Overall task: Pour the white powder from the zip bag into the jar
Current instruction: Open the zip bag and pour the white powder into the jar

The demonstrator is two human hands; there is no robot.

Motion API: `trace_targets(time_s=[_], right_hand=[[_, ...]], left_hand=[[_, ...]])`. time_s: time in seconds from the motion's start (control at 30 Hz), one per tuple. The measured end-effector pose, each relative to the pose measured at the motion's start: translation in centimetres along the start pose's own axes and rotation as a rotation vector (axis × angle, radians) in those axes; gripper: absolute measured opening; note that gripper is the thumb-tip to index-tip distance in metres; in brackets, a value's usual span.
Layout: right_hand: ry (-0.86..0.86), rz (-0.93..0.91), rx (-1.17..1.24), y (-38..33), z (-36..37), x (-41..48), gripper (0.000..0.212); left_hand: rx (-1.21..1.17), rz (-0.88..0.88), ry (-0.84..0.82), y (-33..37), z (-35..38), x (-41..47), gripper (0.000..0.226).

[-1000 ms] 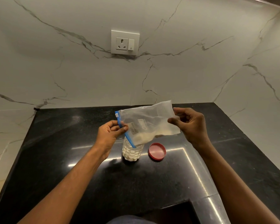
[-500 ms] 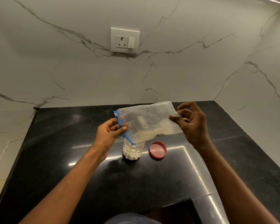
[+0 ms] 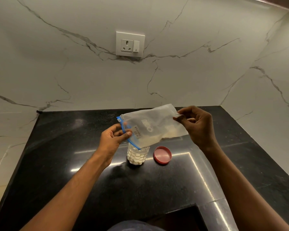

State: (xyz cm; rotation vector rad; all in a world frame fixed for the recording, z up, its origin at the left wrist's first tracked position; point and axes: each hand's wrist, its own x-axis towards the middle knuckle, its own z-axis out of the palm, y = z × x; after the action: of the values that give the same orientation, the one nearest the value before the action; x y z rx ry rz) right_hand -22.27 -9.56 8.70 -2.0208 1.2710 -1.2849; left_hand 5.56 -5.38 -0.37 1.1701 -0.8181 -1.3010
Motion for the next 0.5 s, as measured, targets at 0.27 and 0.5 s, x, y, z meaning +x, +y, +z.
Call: trace_targets(time_s=[0.27, 0.5], right_hand=[[-0.039, 0.004, -0.043, -0.2, -0.1, 1.0, 0.014], [-0.066, -0.010, 0.015, -0.4, 0.0, 1.1, 0.014]], left_hand=[[0.025, -0.007, -0.011, 0.0, 0.0, 0.0, 0.027], [0.046, -0.025, 0.020, -0.3, 0.0, 0.2, 0.026]])
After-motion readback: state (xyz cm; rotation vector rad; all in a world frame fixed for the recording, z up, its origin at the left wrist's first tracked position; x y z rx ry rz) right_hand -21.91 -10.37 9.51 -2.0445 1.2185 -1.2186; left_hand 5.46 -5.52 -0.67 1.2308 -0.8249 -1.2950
